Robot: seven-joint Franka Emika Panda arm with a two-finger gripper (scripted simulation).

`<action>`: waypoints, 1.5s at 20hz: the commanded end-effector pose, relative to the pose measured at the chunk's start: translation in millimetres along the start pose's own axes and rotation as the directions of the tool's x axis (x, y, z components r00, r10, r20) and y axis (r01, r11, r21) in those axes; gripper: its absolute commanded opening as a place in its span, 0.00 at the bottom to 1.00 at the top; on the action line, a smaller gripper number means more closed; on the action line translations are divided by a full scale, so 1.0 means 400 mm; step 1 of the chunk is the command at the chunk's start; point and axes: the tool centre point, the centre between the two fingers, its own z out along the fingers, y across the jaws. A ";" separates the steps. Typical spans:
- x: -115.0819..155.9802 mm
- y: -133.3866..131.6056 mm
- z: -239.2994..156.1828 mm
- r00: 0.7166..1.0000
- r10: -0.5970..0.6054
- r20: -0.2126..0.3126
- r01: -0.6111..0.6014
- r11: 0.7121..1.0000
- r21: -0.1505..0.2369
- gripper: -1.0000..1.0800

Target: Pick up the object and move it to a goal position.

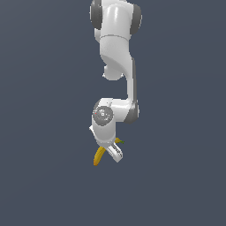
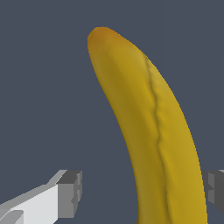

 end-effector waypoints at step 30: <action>-0.067 -0.018 -0.191 1.000 0.002 -0.001 -0.002 1.000 0.001 0.00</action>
